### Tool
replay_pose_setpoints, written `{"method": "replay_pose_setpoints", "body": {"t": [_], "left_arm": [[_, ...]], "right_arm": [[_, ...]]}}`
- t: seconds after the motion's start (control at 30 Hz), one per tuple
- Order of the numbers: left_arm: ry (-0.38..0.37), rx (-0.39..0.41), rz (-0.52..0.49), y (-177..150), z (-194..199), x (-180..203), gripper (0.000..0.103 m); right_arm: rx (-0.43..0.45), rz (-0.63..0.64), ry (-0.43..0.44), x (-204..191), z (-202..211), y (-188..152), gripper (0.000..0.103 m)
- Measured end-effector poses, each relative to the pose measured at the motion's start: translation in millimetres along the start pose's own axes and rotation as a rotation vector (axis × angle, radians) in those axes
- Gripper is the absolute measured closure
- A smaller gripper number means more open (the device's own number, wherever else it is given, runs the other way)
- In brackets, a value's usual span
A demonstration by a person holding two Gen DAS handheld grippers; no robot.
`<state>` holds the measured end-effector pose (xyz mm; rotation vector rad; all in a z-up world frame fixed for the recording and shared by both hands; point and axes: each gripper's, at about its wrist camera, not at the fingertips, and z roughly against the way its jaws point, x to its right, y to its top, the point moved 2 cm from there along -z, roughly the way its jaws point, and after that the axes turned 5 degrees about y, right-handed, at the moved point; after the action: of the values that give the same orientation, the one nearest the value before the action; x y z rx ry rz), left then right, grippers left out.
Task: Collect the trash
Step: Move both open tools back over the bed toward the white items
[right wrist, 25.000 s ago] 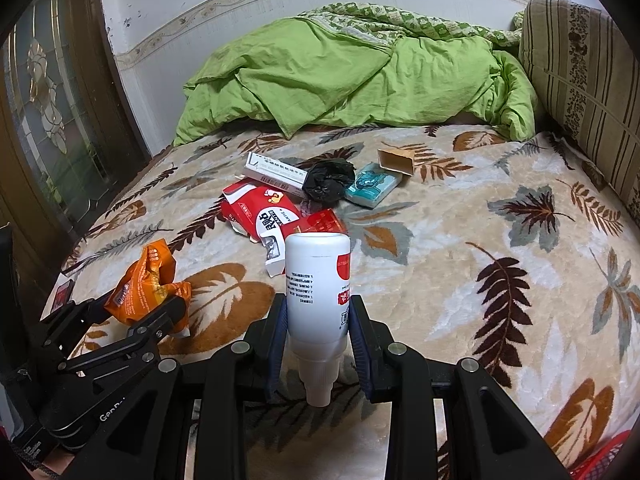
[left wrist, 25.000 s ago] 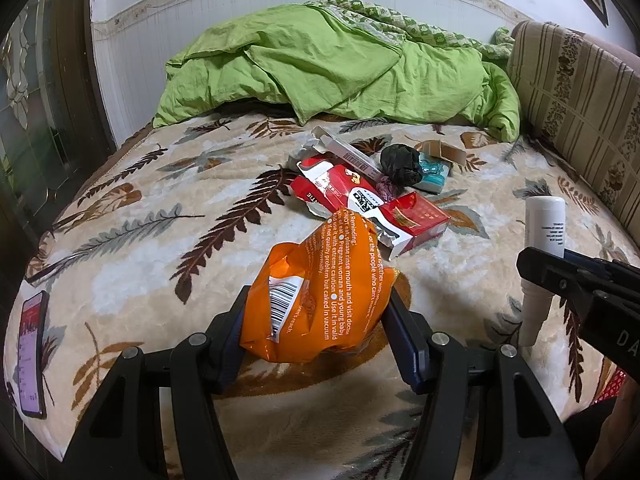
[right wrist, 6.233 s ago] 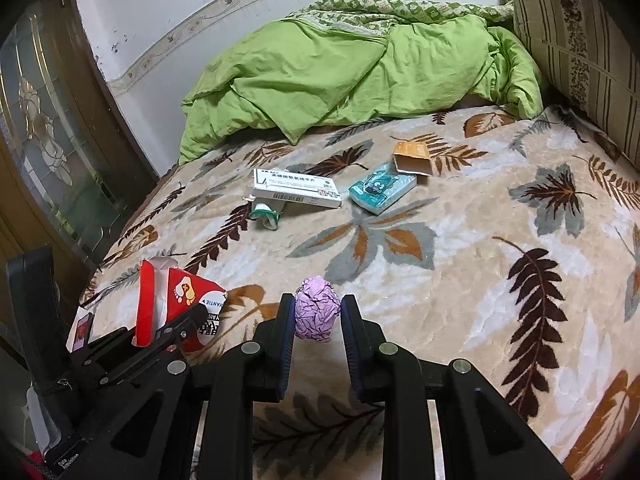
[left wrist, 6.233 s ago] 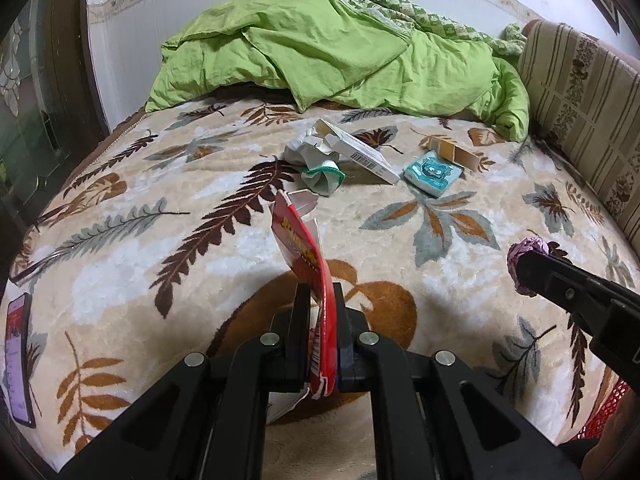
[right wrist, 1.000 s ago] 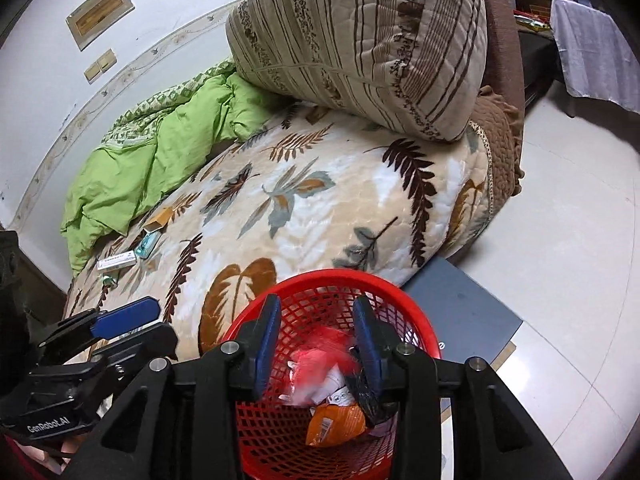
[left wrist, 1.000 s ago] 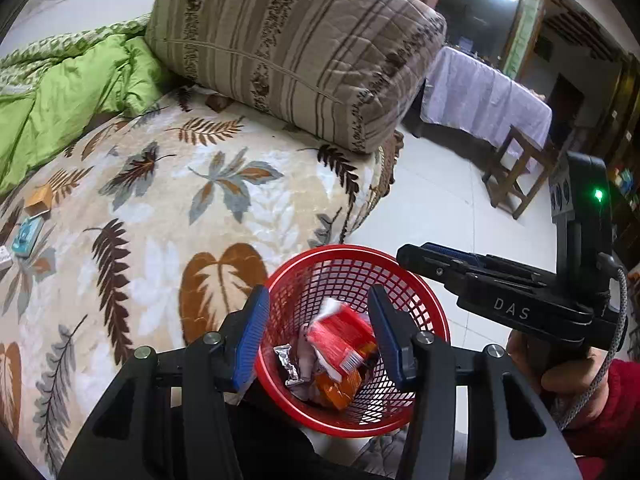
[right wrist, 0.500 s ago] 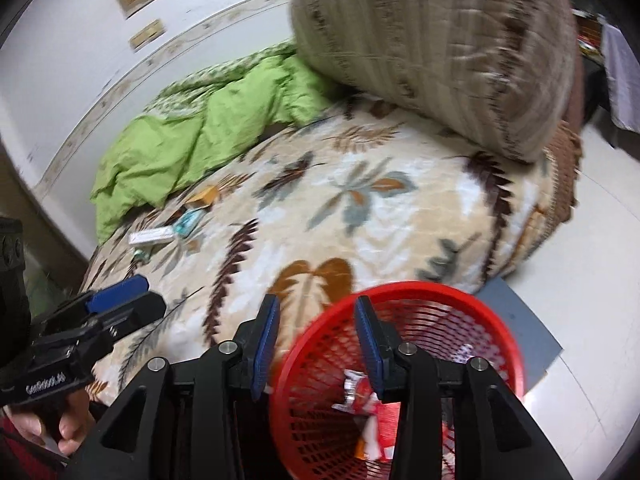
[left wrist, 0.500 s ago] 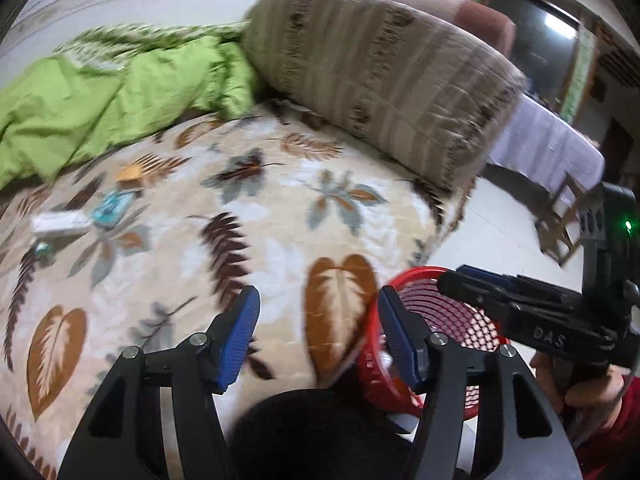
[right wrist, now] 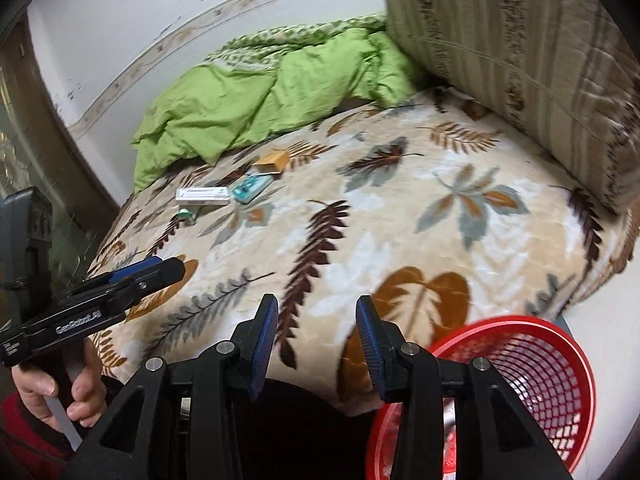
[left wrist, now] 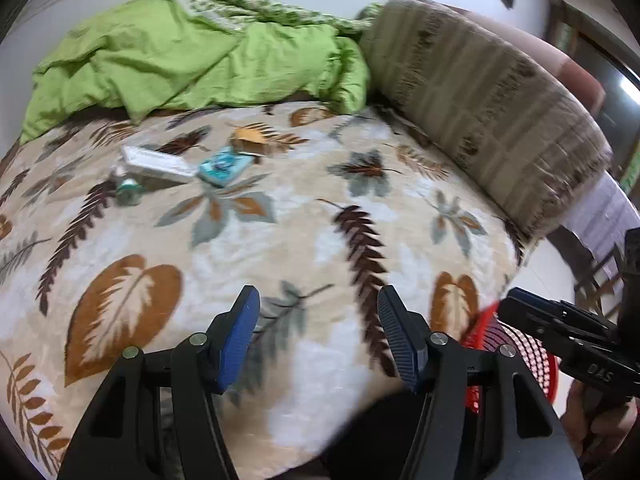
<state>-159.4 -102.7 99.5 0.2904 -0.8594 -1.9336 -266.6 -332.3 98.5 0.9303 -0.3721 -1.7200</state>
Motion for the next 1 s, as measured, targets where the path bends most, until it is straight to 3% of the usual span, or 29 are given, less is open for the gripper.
{"method": "replay_pose_setpoints", "body": {"t": [0.67, 1.0], "left_arm": [[0.136, -0.017, 0.218, 2, -32, -109, 0.043], [0.373, 0.054, 0.386, 5, -32, -189, 0.043]], "right_arm": [[-0.085, 0.142, 0.075, -66, -79, 40, 0.057], [-0.099, 0.337, 0.093, -122, -147, 70, 0.053]]}}
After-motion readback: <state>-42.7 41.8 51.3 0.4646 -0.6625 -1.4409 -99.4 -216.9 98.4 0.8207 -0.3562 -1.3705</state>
